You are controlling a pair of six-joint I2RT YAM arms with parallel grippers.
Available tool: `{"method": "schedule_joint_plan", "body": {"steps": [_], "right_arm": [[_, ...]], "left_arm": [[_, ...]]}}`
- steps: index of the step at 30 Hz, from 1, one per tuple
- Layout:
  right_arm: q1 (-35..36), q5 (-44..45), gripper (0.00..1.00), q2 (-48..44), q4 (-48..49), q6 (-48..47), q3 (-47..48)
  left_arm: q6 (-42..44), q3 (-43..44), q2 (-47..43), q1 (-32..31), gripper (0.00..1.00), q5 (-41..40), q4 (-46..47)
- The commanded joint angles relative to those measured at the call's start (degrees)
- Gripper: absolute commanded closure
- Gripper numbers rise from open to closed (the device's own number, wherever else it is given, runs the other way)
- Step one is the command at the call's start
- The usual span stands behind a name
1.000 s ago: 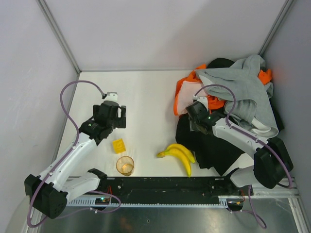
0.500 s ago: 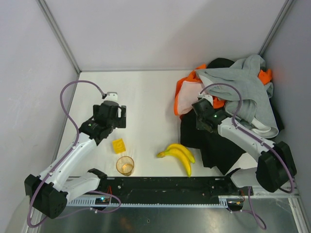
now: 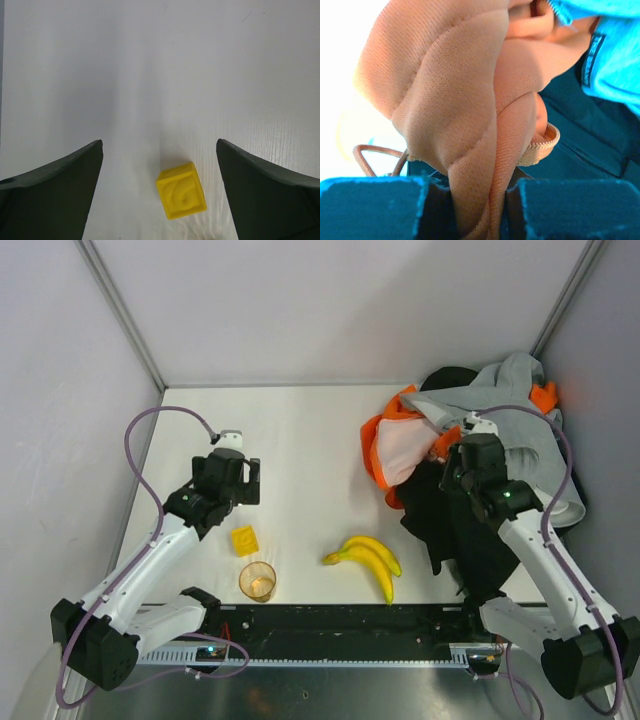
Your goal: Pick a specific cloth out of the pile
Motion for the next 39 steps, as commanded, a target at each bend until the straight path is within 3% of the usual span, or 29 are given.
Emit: {"method": "schedule_joint_plan", "body": {"steps": [1, 12, 22, 32, 39], "right_arm": [[-5.24, -3.44, 1.00, -4.15, 8.80, -4.02, 5.35], [-15.51, -8.71, 1.00, 4.84, 13.09, -7.03, 19.82], [-22.19, -9.74, 1.00, 20.40, 11.10, -3.75, 22.03], [-24.01, -14.81, 1.00, 44.19, 5.33, -1.26, 23.45], [-23.93, -16.11, 1.00, 49.48, -0.56, -2.89, 26.22]], "left_arm": [[0.98, -0.38, -0.33, -0.35, 0.00, 0.12, 1.72], [1.08, -0.47, -0.17, -0.35, 0.00, 0.46, 2.12], [1.26, -0.57, 0.01, -0.35, 0.00, 0.99, 2.41], [1.44, -0.54, 0.51, -0.39, 0.00, 1.25, 2.52], [1.50, -0.54, 0.46, -0.37, 0.00, 1.58, 2.57]]}}
